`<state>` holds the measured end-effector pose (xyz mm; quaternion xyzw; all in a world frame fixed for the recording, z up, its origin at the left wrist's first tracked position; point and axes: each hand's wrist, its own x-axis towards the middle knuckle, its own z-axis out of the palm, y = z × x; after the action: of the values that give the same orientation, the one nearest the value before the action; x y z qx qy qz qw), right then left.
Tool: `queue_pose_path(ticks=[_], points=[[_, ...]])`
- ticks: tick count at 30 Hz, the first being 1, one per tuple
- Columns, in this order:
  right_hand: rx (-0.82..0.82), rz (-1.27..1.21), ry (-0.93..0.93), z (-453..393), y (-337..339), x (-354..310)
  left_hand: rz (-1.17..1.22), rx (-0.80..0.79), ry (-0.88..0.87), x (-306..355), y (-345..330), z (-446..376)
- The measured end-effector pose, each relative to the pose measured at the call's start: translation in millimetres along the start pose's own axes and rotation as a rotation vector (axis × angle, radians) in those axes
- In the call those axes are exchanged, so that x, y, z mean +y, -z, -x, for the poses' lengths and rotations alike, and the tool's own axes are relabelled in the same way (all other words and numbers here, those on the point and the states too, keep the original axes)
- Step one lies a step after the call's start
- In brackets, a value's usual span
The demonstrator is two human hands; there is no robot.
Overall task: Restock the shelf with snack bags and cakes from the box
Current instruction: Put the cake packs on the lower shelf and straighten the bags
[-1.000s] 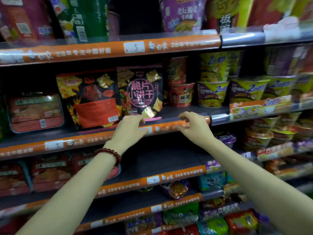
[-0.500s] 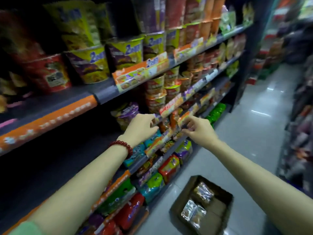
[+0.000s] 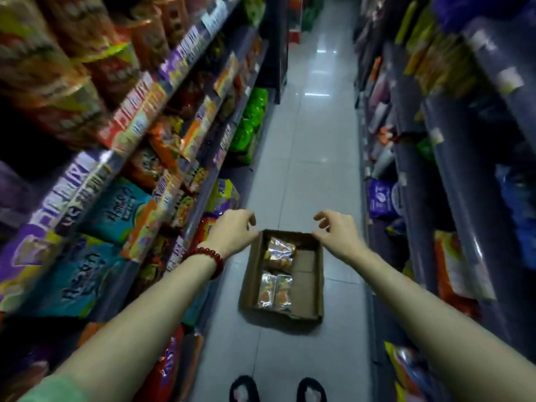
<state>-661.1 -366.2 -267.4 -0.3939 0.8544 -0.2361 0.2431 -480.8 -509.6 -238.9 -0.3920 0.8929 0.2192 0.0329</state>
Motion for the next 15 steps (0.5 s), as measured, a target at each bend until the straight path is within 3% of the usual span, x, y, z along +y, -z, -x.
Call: queue_pose_path(ticks=[7,15], points=[[-0.085,0.022,-0.099,-39,-148,120,0.043,-0.183,0.057,-63,-195,-46],[-0.178,-0.023,-0.229,-83,-327,240,0.094,-0.212,0.128,-149,-399,-102]])
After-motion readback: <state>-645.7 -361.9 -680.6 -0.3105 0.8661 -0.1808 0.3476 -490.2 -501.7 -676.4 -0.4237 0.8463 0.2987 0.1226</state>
